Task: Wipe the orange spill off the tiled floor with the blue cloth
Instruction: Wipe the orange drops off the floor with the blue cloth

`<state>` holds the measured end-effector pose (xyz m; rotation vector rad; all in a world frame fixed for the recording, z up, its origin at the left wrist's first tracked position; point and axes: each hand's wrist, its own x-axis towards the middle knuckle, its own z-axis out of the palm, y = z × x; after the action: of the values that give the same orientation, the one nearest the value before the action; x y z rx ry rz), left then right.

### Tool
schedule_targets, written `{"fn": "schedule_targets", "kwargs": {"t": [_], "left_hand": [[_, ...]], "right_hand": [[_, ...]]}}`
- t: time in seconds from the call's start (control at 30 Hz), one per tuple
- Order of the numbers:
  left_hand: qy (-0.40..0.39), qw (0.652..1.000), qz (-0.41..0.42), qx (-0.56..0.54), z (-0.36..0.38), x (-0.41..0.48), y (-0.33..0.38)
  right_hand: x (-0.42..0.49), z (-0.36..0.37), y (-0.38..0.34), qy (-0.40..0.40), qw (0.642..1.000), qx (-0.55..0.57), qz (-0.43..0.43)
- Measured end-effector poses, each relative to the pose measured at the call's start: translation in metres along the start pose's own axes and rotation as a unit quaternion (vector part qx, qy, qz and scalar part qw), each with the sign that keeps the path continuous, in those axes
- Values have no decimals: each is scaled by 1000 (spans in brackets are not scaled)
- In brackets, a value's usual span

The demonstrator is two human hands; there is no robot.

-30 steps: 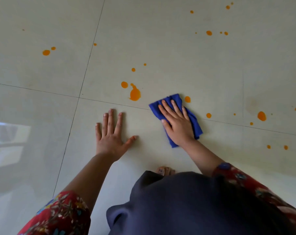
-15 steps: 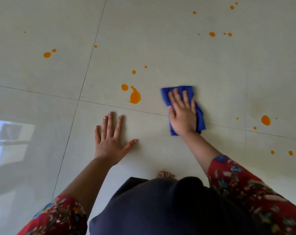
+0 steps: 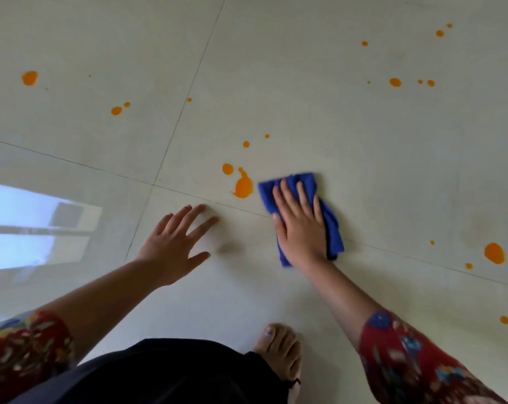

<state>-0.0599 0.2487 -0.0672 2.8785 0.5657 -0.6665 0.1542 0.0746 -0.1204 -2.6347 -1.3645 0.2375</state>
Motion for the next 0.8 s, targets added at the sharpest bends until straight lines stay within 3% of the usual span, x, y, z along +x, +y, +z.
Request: {"fn": "schedule_targets", "kwargs": {"t": [0.1,0.27,0.37,0.47,0.57,0.7,0.8], "left_hand": [[-30,998,40,35,-16,5,-15],[-38,986,120,107,-45,21,-48],[-100,971,151,154,-69,30,-66],[-75,970,185,137,-83,35,-88],[-47,984,153,83,-78,40,-95],[-32,995,99,5,-53,51,-91],[-34,996,84,-22,-41,62,-102]], "right_hand": [[-26,-9,32,-3,997,6,-71],[67,-8,28,28,987,29,156],[83,0,-16,6,995,25,98],[50,-4,-10,-22,1000,8,3],[25,-12,20,-42,999,-3,33],[88,-22,28,-79,989,-15,122],[100,-25,9,-115,990,-18,85]]}}
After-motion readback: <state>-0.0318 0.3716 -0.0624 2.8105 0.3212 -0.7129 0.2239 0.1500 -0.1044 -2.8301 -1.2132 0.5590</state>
